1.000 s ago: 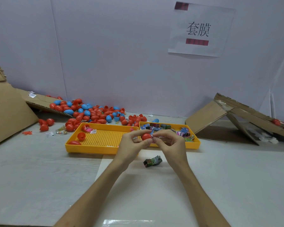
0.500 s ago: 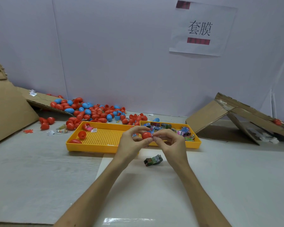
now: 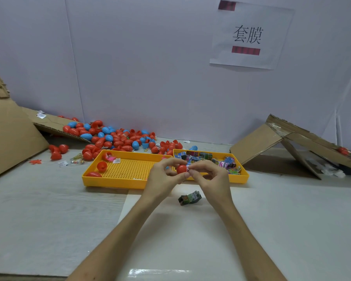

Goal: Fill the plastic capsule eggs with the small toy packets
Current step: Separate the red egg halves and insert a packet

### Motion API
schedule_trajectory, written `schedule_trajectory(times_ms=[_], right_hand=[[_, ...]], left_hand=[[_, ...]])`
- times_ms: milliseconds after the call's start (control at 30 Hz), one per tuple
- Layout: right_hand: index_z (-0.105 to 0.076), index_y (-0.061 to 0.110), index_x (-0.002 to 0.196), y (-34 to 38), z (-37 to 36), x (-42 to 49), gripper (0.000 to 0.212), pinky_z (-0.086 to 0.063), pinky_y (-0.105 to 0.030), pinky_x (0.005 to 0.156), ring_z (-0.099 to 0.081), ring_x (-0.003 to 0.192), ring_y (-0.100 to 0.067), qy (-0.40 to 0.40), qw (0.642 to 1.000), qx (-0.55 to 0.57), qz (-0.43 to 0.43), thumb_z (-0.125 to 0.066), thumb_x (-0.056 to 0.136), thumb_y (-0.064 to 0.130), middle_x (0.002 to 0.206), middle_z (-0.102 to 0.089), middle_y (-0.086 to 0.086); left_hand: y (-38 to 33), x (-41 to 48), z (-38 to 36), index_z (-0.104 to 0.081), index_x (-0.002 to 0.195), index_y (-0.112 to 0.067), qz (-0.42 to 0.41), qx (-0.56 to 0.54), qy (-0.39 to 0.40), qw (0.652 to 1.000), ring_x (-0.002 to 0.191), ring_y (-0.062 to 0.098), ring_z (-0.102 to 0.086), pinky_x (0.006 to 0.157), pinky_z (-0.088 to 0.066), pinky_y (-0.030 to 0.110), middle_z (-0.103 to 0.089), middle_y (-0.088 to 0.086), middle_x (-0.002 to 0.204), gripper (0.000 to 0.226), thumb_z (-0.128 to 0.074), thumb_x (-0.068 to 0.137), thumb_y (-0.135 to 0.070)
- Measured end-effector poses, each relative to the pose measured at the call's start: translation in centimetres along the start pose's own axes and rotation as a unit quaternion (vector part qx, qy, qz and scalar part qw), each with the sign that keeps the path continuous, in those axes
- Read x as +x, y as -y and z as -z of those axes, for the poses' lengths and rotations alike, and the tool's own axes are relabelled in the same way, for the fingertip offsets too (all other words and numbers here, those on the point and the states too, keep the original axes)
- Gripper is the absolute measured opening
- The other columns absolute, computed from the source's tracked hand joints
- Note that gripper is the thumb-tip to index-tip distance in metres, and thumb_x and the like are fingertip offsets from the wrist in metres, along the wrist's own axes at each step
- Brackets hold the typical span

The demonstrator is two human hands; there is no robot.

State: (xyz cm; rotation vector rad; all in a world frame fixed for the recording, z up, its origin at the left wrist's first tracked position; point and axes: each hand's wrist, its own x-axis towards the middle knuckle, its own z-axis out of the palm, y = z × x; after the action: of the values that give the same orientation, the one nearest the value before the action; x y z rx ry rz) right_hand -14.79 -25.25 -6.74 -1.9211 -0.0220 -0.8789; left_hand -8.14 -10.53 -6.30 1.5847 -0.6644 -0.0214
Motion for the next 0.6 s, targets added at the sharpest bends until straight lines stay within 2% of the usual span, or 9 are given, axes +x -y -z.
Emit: schedule_trajectory(times_ms=[133, 300, 433, 600], right_hand=[[-0.078, 0.019, 0.092, 0.01, 0.05, 0.01, 0.013, -0.059, -0.032, 0.073, -0.07, 0.091, -0.011, -0.005, 1.0, 0.005, 0.0, -0.077, 0.087, 0.007, 0.092, -0.074, 0.007], [-0.079, 0.019, 0.09, 0.16, 0.24, 0.1, 0.013, -0.055, -0.022, 0.07, -0.068, 0.093, -0.008, -0.014, 1.0, 0.007, 0.004, -0.077, 0.086, 0.006, 0.092, -0.073, 0.006], [-0.078, 0.018, 0.092, 0.28, 0.31, 0.08, 0.012, -0.054, -0.021, 0.068, -0.068, 0.093, -0.007, -0.015, 1.0, 0.005, 0.004, -0.077, 0.086, 0.007, 0.093, -0.074, 0.006], [-0.072, 0.031, 0.099, 0.5, 0.21, 0.08, 0.023, -0.05, -0.014, 0.068, -0.066, 0.095, -0.005, -0.038, 0.999, -0.007, 0.008, -0.079, 0.085, 0.014, 0.101, -0.071, 0.013]], left_hand=[[-0.23, -0.08, -0.12, -0.073, 0.117, -0.014, 0.002, -0.019, 0.004, 1.0, 0.083, 0.015, -0.076, 0.076, -0.062, 0.028, -0.071, 0.002, 0.114, 0.031, -0.078, 0.087, -0.018], [-0.48, -0.27, -0.22, -0.071, 0.12, -0.012, 0.011, -0.044, 0.029, 0.999, 0.087, 0.017, -0.077, 0.08, -0.063, 0.033, -0.071, 0.006, 0.117, 0.028, -0.071, 0.093, -0.01], [-0.57, -0.28, -0.22, -0.072, 0.121, -0.013, 0.002, -0.016, 0.028, 0.999, 0.085, 0.015, -0.075, 0.077, -0.062, 0.028, -0.072, 0.005, 0.114, 0.029, -0.072, 0.092, -0.012], [-0.43, -0.19, -0.23, -0.075, 0.116, -0.015, -0.005, -0.001, 0.019, 1.0, 0.085, 0.013, -0.074, 0.076, -0.061, 0.026, -0.073, 0.002, 0.111, 0.026, -0.074, 0.091, -0.016]])
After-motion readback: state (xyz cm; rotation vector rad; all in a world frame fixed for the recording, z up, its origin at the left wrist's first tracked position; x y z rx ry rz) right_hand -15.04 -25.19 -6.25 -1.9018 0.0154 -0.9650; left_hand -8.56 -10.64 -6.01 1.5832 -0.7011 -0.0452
